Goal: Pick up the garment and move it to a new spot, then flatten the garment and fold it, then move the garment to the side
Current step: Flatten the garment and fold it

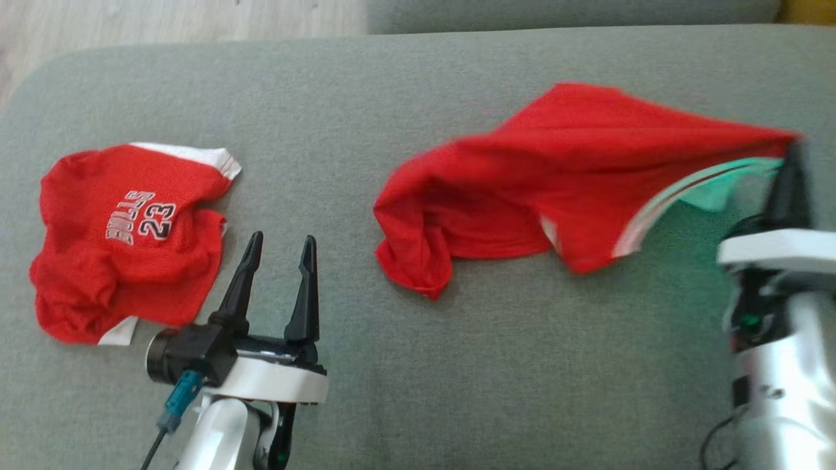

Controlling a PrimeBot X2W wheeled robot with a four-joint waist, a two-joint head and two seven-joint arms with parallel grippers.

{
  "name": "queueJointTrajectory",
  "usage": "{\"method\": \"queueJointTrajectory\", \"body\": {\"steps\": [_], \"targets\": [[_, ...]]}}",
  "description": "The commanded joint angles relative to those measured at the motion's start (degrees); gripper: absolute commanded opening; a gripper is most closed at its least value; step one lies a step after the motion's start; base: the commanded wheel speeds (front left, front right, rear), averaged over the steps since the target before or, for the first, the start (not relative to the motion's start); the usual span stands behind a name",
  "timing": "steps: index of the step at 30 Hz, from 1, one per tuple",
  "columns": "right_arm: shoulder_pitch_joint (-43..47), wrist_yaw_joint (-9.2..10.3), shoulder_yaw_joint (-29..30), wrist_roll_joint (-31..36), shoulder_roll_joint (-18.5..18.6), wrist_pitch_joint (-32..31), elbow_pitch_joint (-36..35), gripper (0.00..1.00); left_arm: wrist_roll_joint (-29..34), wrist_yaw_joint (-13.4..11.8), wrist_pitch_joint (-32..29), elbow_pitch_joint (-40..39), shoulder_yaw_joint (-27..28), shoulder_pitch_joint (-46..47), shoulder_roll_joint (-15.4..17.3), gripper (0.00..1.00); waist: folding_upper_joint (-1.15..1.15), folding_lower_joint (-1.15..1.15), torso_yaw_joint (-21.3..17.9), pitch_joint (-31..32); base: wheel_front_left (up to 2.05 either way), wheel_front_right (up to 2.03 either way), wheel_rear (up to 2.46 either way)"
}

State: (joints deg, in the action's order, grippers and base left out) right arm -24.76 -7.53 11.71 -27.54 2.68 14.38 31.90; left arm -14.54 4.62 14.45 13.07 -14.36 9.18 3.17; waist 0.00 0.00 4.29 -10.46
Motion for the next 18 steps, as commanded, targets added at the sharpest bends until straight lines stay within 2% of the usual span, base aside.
{"method": "queueJointTrajectory", "body": {"steps": [1,7,12,15,18], "targets": [[-1.2,0.04,0.8,1.6,0.2,0.6,-4.1,0.00,0.3,0.0,0.5,-1.6,2.4,1.6,0.1,1.00,0.00,0.00,-0.7,0.6,0.00,0.00,0.00],[-7.0,0.04,11.0,8.4,0.3,0.3,-12.0,0.00,0.4,-0.1,0.5,-1.8,3.0,0.7,0.0,1.00,0.00,0.00,-2.4,2.1,0.00,0.00,0.00],[-15.7,0.04,18.8,15.1,2.5,-5.3,-18.8,0.00,0.3,0.0,0.5,-1.8,2.5,0.3,-0.1,1.00,0.00,0.00,-2.7,3.1,0.00,0.00,0.00],[-19.9,0.04,19.5,18.5,3.3,-9.1,-23.0,0.00,-0.1,-0.1,0.5,-2.0,2.3,0.1,-0.2,1.00,0.00,0.00,-2.4,3.7,0.00,0.00,0.00],[-23.2,0.04,16.7,20.8,3.3,-12.5,-27.1,0.00,-0.7,-0.3,0.5,-2.2,2.0,-0.2,-0.2,1.00,0.00,0.00,-1.2,4.2,0.00,0.00,0.00]]}}
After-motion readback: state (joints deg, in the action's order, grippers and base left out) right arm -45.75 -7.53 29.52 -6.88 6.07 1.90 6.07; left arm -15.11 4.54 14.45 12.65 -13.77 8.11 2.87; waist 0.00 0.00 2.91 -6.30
